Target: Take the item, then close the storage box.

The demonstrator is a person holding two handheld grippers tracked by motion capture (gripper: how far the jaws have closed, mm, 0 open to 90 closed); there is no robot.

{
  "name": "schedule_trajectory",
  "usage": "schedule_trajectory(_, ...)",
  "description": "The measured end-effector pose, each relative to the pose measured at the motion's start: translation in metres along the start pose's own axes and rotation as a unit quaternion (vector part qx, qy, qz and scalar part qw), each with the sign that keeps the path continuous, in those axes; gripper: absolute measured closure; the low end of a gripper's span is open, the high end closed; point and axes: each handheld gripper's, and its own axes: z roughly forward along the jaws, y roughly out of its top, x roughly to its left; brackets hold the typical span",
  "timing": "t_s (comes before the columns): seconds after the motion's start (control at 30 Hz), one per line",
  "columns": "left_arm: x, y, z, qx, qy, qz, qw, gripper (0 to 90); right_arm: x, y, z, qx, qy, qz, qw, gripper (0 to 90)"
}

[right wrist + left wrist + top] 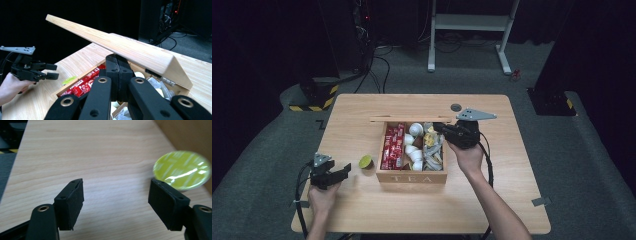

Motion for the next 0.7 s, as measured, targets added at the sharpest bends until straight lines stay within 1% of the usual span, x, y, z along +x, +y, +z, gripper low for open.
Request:
schedule_trajectory(0.1, 0.0, -0.004, 0.003, 0.005, 0.003, -0.002, 1.0, 28.8, 0.001, 0.001, 0.002, 0.0, 0.003, -0.002, 1.0, 90.0)
schedule_trajectory(0.13, 0.001, -0.005, 0.004, 0.01, 0.003, 0.0, 0.9999, 28.8, 0.001, 0.001, 0.003, 0.001, 0.003, -0.002, 1.0, 90.0)
schedule_trajectory(0.23, -0.001, -0.011, 0.011, 0.026, 0.014, 0.011, 0.9995, 28.6, 0.002, 0.0, 0.003, 0.001, 0.003, -0.003, 1.0, 90.0)
schedule_trajectory(0.27, -0.001, -0.013, 0.012, 0.018, 0.017, 0.018, 0.9995, 27.5, 0.003, 0.0, 0.003, 0.003, 0.003, -0.003, 1.0, 90.0)
schedule_trajectory(0.3, -0.001, -0.014, 0.012, 0.016, 0.016, 0.014, 0.9996, 27.3, 0.003, 0.0, 0.003, 0.004, 0.002, -0.004, 1.0, 90.0)
schedule_trajectory(0.4, -0.001, -0.014, 0.012, 0.015, 0.018, 0.014, 0.9996, 27.6, 0.004, -0.002, 0.002, 0.006, 0.001, -0.005, 1.0, 90.0)
schedule_trajectory(0.53, -0.001, -0.014, 0.012, 0.015, 0.015, 0.016, 0.9996, 26.4, 0.007, -0.006, 0.002, 0.011, -0.001, -0.003, 0.9999, 90.0)
schedule_trajectory(0.7, -0.001, -0.014, 0.012, 0.017, 0.014, 0.018, 0.9996, 25.7, 0.009, -0.011, 0.005, 0.026, -0.002, -0.002, 0.9997, 90.0)
